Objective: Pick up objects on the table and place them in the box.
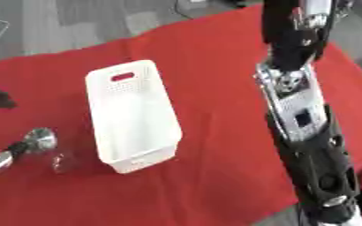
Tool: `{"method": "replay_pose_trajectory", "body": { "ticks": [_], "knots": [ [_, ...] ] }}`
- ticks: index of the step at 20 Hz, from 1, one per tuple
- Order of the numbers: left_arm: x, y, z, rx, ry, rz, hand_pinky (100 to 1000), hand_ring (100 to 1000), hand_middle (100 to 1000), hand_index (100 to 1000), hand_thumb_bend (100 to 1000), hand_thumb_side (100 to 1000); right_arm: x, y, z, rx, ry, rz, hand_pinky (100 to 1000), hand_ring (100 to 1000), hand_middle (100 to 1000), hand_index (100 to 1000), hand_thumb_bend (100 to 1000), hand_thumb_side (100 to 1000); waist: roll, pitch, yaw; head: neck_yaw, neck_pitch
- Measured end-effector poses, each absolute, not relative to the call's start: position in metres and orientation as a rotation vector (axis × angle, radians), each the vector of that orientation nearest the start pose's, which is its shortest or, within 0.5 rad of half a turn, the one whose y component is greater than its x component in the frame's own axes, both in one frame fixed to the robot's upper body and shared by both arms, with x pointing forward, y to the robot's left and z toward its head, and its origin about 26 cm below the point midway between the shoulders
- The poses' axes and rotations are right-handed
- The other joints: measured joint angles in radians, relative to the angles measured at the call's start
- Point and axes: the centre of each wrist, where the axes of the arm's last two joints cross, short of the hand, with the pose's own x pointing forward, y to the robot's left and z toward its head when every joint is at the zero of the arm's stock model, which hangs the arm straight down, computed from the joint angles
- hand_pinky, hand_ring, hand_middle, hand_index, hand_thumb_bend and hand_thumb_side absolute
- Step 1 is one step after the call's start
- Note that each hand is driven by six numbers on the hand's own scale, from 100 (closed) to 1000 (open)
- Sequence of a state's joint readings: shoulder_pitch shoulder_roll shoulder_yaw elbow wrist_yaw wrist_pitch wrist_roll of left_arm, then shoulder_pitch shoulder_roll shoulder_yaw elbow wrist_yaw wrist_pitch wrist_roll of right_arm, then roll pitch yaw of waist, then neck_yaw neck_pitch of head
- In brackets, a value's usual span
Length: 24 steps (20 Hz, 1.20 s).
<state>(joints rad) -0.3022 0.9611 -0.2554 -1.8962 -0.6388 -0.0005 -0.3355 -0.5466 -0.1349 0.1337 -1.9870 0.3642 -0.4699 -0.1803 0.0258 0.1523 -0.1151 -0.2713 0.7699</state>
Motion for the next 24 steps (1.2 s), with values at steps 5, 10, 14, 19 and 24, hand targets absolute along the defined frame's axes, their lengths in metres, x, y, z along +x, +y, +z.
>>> {"method": "replay_pose_trajectory", "body": {
  "ticks": [5,10,14,19,24],
  "knots": [
    [0.3019,0.3157,0.2115,0.978,-1.45,-1.699,800,818,885,916,300,864,0.3097,-0.1695,0.2492,0.178,3.202,-0.411,333,453,534,640,100,1000,0.0,0.0,0.0,0.005,0.0],
    [0.302,0.3155,0.212,0.974,-1.454,-1.698,801,818,885,916,300,864,0.3097,-0.1695,0.2492,0.178,3.202,-0.411,333,453,534,640,100,1000,0.001,0.0,0.0,0.008,0.0],
    [0.3024,0.3151,0.2131,0.973,-1.456,-1.699,786,805,881,920,291,864,0.3097,-0.1695,0.2492,0.177,3.202,-0.411,333,453,534,640,100,1000,0.003,0.0,0.0,0.008,0.0],
    [0.3022,0.3138,0.2154,0.934,-1.485,-1.672,764,784,876,925,283,869,0.3097,-0.1695,0.2492,0.177,3.202,-0.41,333,453,534,640,100,1000,0.003,0.0,-0.001,0.008,0.0],
    [0.3029,0.3125,0.2183,0.884,-1.505,-1.644,759,770,875,936,276,879,0.3097,-0.1694,0.2492,0.177,3.202,-0.411,333,453,534,640,100,1000,0.004,0.0,-0.004,0.008,0.0]
  ]
}}
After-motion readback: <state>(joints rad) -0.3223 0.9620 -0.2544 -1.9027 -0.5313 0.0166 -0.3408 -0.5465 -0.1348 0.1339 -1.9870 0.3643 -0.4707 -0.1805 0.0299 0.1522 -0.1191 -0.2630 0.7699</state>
